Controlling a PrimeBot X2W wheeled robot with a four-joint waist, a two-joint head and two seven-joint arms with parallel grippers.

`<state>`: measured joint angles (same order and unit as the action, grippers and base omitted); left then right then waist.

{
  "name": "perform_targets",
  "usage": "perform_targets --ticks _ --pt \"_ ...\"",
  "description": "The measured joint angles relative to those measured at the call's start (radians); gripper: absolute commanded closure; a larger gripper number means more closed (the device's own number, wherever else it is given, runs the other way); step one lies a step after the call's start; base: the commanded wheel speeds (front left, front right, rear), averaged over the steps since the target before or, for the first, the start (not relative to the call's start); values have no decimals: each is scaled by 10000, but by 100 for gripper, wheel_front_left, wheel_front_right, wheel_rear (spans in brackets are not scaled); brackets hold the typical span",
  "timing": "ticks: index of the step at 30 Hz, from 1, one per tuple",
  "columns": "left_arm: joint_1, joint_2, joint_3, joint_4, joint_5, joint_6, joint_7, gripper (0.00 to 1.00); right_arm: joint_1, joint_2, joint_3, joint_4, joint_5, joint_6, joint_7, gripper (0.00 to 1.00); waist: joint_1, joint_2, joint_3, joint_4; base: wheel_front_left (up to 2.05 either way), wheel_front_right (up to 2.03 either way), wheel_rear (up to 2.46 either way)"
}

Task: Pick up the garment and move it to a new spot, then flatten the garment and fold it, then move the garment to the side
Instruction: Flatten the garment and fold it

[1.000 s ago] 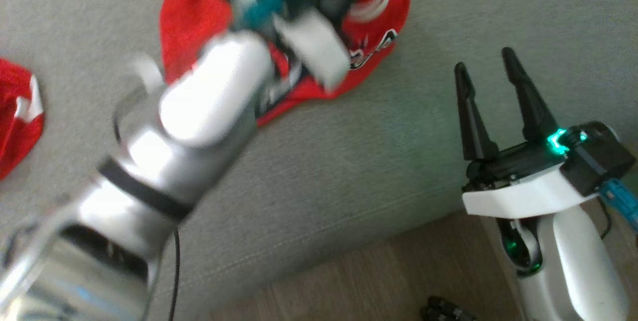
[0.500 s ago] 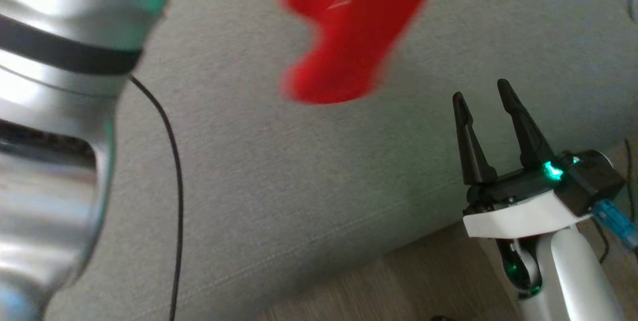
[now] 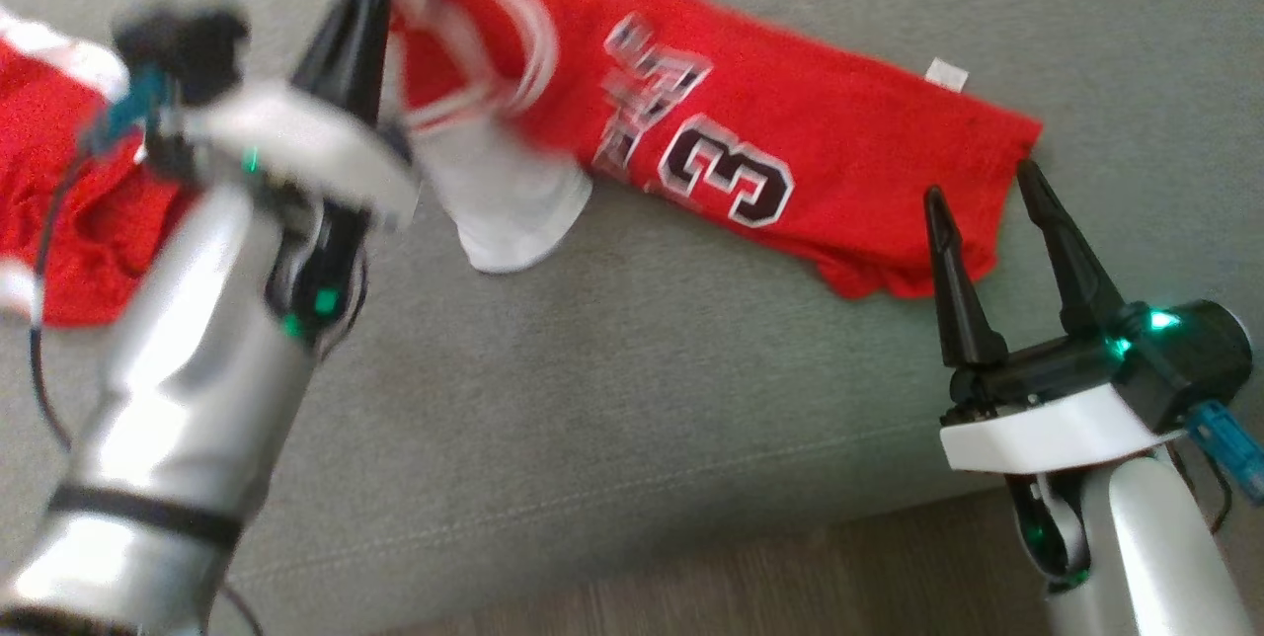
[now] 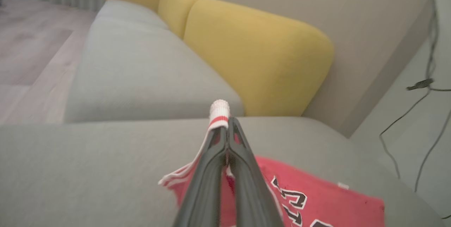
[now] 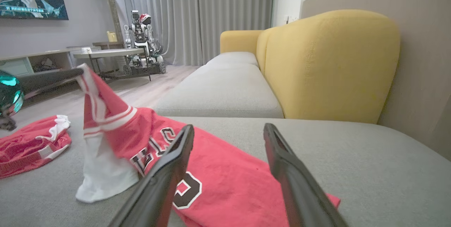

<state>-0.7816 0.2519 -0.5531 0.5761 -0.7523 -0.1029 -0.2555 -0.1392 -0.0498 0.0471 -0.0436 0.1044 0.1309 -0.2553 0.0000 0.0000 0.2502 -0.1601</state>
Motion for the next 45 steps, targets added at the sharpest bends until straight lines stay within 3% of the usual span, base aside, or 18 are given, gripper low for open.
perform_targets --ticks 4,10,18,22,23,24,25,29,34,39,45 --pt "988 343 809 -639 345 328 -2 100 35 0 -25 25 -157 0 0 0 0 0 260 248 0 0 0" --pt "1459 393 2109 -1593 995 585 -12 100 -15 0 144 169 -155 0 0 0 0 0 352 220 0 0 0" --pt "4651 765 1889 -2591 545 616 656 100 82 0 -31 232 -138 0 0 0 0 0 84 122 0 0 0" --pt "5693 938 1762 -3751 456 993 911 100 84 0 -199 336 -138 0 0 0 0 0 67 375 0 0 0" --pt "5854 938 1783 -4017 458 1158 888 84 84 0 -192 376 -140 0 0 0 0 0 73 443 0 0 0" --pt "5967 930 1812 -4232 476 1337 794 0 84 0 -176 424 -142 0 0 0 0 0 85 508 0 0 0" --pt "5967 930 1812 -4232 476 1337 794 0 84 0 -176 424 -142 0 0 0 0 0 85 508 0 0 0" --pt "6148 855 2067 -4765 1172 2038 230 0 79 2 -88 675 -153 0 0 0 0 0 187 668 0 0 0" --pt "6247 389 2224 -5294 2763 2523 61 0 79 2 -151 1150 -153 0 0 0 0 0 218 720 0 0 0" --pt "6782 -543 2479 -6374 4660 2399 58 0 21 0 -414 1797 -159 0 0 0 0 0 174 958 0 0 0" --pt "7425 -1423 2326 -6472 6038 1824 58 0 -906 0 -573 3315 -708 0 0 0 0 0 78 1510 0 0 0"
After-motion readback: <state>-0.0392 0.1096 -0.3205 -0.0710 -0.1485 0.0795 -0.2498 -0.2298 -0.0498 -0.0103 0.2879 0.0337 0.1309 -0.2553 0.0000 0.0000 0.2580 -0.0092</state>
